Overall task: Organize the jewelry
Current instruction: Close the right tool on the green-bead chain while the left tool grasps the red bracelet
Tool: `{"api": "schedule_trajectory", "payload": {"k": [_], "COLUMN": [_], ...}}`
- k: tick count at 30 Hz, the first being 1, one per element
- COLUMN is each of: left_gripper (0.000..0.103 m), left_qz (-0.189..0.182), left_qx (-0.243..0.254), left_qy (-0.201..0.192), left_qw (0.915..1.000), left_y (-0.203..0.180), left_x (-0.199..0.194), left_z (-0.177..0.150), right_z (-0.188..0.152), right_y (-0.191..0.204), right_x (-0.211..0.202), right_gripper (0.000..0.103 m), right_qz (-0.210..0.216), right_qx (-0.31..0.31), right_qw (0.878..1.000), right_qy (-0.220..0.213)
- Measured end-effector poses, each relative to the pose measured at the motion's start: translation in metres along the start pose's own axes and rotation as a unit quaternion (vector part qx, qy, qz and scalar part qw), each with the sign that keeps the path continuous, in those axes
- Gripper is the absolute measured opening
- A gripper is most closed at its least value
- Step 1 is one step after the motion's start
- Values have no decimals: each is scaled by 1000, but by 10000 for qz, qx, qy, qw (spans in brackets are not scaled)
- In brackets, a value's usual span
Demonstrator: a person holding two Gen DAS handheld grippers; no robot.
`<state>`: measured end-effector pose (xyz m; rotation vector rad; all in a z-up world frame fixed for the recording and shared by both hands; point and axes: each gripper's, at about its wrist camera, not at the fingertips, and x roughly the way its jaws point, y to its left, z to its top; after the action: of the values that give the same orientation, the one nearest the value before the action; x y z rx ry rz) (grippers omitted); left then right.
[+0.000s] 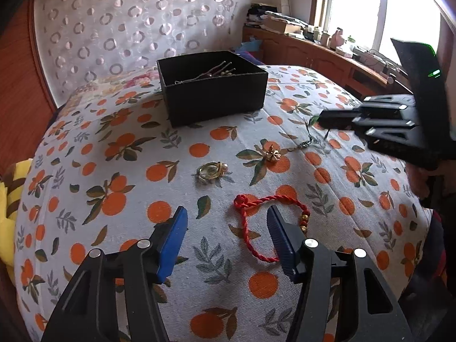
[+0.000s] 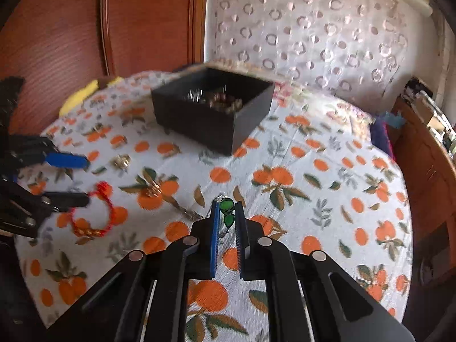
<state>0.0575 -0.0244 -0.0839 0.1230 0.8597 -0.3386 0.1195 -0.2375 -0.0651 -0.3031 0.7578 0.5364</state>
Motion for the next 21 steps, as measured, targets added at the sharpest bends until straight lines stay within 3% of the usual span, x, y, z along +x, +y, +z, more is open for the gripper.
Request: {"api": "schedule_trajectory", "payload": {"k": [5, 14, 17, 18, 19, 21], "left_gripper": [49, 43, 32, 17, 11, 7], "left_qz": [20, 63, 16, -13, -55, -134], "left_qx": [64, 264, 271, 286, 301, 299], "left_qy": [43, 56, 62, 67, 70, 63], "left_qw": [10000, 9996, 9996, 9996, 9995, 9994], "left_y": [-3, -9, -9, -9, -10, -10], "left_x": [5, 13, 16, 16, 16, 16], "left_z": [-1, 6, 10, 11, 12, 12], "right_z": [2, 1, 0, 0, 0, 0], "right_y": [9, 23, 25, 25, 26, 28], "right_x": [-25, -32, -31, -31, -32, -33], "right_gripper": [11, 11, 12, 12, 12, 12], "right_qz": [35, 148, 159, 166, 179, 209], "right_qx": [-8, -26, -29, -22, -14, -6], "right_qw": [9996, 9991, 9992, 9991, 9991, 9990], "right_qy": [-292, -388, -374, -379, -389, -405]}}
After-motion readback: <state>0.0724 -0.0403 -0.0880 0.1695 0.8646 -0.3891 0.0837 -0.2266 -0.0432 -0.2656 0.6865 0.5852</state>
